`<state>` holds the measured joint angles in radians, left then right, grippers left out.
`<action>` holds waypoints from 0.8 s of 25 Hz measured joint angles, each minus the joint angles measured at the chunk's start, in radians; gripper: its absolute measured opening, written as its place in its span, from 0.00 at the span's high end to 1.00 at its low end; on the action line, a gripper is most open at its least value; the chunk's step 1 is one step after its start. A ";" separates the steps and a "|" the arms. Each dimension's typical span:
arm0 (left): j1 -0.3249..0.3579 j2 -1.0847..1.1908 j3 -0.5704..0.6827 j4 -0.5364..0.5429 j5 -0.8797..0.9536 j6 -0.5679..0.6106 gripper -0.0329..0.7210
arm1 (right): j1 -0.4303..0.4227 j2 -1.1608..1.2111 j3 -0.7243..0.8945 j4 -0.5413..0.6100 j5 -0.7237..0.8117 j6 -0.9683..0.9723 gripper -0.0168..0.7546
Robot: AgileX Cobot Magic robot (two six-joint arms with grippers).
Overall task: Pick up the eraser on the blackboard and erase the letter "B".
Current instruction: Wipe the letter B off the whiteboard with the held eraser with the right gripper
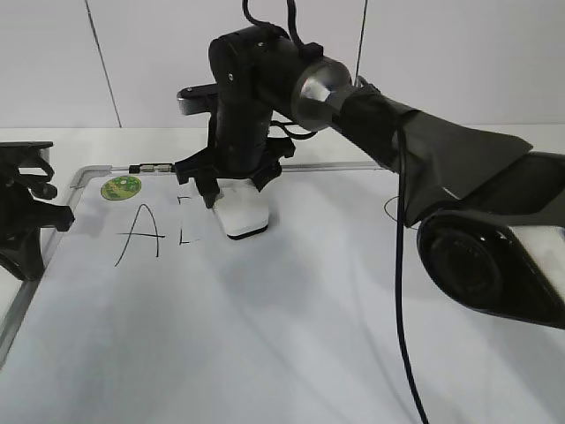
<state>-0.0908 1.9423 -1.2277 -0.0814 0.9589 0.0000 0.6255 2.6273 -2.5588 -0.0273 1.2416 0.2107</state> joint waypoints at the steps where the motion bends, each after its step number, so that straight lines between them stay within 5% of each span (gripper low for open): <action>1: 0.000 0.000 0.000 0.000 0.000 0.000 0.93 | 0.005 0.000 -0.002 -0.007 0.000 -0.009 0.27; 10: 0.000 0.000 0.000 0.002 0.002 0.000 0.93 | 0.095 0.004 -0.007 -0.021 -0.011 -0.072 0.27; 20: 0.000 0.000 0.000 0.002 0.002 0.000 0.93 | 0.094 0.004 -0.007 -0.057 -0.013 -0.049 0.27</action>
<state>-0.0908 1.9423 -1.2277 -0.0794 0.9612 0.0000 0.7195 2.6315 -2.5659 -0.0847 1.2286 0.1617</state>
